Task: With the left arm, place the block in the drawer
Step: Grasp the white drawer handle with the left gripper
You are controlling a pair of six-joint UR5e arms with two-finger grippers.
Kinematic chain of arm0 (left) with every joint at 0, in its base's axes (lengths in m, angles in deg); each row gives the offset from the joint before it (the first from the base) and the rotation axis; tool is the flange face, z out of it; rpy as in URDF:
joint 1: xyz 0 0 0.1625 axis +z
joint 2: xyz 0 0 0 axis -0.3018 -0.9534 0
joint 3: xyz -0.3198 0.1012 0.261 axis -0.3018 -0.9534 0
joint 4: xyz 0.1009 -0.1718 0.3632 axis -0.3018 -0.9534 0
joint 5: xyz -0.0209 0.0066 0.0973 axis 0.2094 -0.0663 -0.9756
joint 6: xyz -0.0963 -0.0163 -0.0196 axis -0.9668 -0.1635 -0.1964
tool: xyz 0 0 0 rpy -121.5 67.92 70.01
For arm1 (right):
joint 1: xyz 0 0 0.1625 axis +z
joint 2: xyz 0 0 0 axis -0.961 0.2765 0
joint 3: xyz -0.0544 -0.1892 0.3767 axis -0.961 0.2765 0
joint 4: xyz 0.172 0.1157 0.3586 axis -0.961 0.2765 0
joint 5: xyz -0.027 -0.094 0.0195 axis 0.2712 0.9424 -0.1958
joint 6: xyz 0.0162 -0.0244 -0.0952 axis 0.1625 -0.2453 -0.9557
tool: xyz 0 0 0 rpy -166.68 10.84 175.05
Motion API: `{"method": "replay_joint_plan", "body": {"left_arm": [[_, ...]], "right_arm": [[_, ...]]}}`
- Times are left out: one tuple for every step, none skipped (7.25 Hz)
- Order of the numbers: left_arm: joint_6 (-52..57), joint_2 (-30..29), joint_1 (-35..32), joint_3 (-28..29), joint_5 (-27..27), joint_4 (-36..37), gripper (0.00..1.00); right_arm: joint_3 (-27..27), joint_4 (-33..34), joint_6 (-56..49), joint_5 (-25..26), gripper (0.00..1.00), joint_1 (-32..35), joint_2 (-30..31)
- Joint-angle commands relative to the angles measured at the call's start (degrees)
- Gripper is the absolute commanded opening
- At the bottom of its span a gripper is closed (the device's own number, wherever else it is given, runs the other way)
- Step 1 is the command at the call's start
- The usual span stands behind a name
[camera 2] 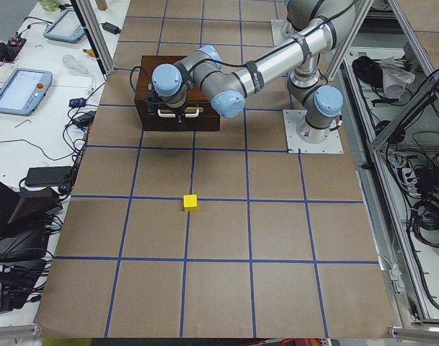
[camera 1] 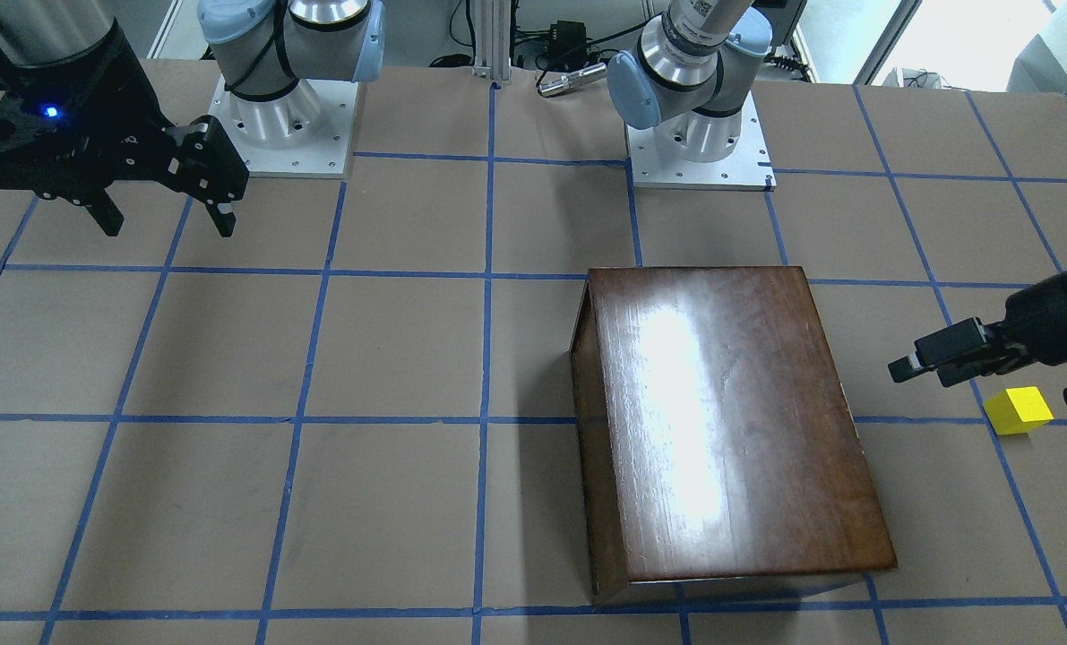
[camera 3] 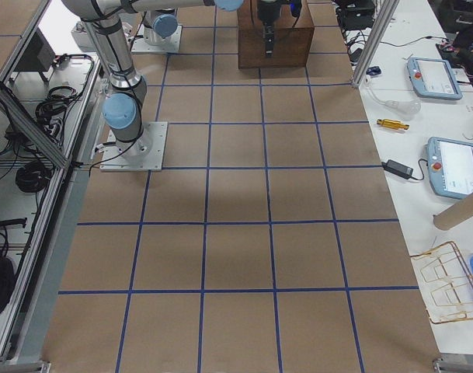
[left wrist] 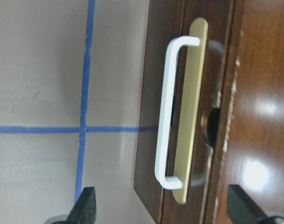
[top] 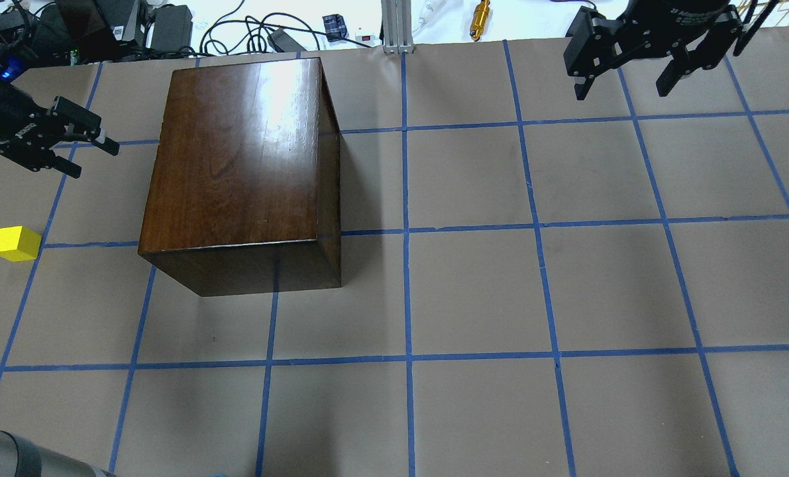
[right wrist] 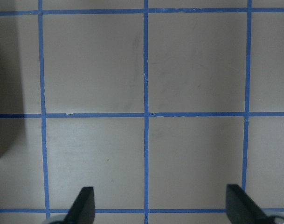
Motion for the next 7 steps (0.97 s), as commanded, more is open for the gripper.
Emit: {"method": "replay_joint_plan", "body": {"left_arm": [[0.27,-2.12,-0.01,-2.88,0.32,6.71,1.0],[-0.08,-2.38,-0.44,-3.15,0.41,7.09,1.0],[-0.26,-2.38,-1.32,-3.16,0.5,7.27,1.0],[-0.17,-2.47,-2.37,-3.42,0.41,8.23,1.0],[-0.17,-2.82,-2.38,-4.38,0.41,10.06,1.0],[-0.08,-3.08,-2.38,-5.87,0.5,12.43,1.0],[-0.17,-3.17,-2.38,-6.66,0.5,13.06,1.0]], "right_arm": [[0.0,0.0,0.0,0.0,1.0,0.0,0.0],[0.0,0.0,0.0,0.0,1.0,-0.09,0.0],[0.0,0.0,0.0,0.0,1.0,0.0,0.09],[0.0,0.0,0.0,-0.09,1.0,-0.09,0.0],[0.0,0.0,0.0,0.0,1.0,0.0,0.0],[0.0,0.0,0.0,0.0,1.0,0.0,0.0],[0.0,0.0,0.0,-0.09,1.0,-0.09,0.09]]}}
